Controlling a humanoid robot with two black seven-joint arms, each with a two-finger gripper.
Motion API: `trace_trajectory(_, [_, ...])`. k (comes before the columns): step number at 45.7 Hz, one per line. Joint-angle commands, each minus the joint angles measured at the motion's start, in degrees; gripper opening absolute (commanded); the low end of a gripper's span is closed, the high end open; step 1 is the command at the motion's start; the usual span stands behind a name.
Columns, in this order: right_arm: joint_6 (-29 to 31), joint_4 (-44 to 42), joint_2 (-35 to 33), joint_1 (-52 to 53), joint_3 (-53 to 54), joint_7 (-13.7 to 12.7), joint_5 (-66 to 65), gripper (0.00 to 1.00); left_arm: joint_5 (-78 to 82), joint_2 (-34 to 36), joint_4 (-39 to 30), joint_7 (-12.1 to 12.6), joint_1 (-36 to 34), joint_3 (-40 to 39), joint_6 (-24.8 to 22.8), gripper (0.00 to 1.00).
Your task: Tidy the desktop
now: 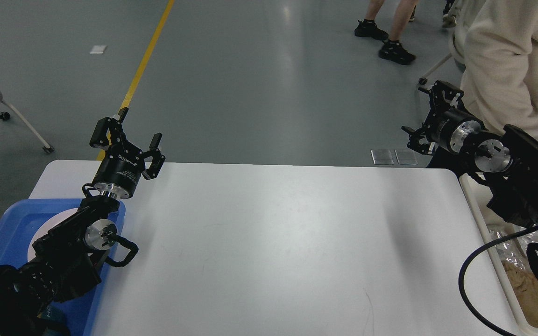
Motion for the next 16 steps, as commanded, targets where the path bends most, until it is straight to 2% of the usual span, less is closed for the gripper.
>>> trace_trajectory(1, [-0.21, -0.05, 1.60, -0.59, 0.16, 0.00, -0.02, 1.00, 0.04, -0.01, 0.00, 0.00, 0.00, 0.00, -0.07, 0.96])
trace_trajectory(16, [-0.39, -0.05, 4.24, -0.24, 0.16, -0.08, 0.07, 1.00, 0.04, -0.01, 0.00, 0.00, 0.00, 0.00, 0.02, 0.97])
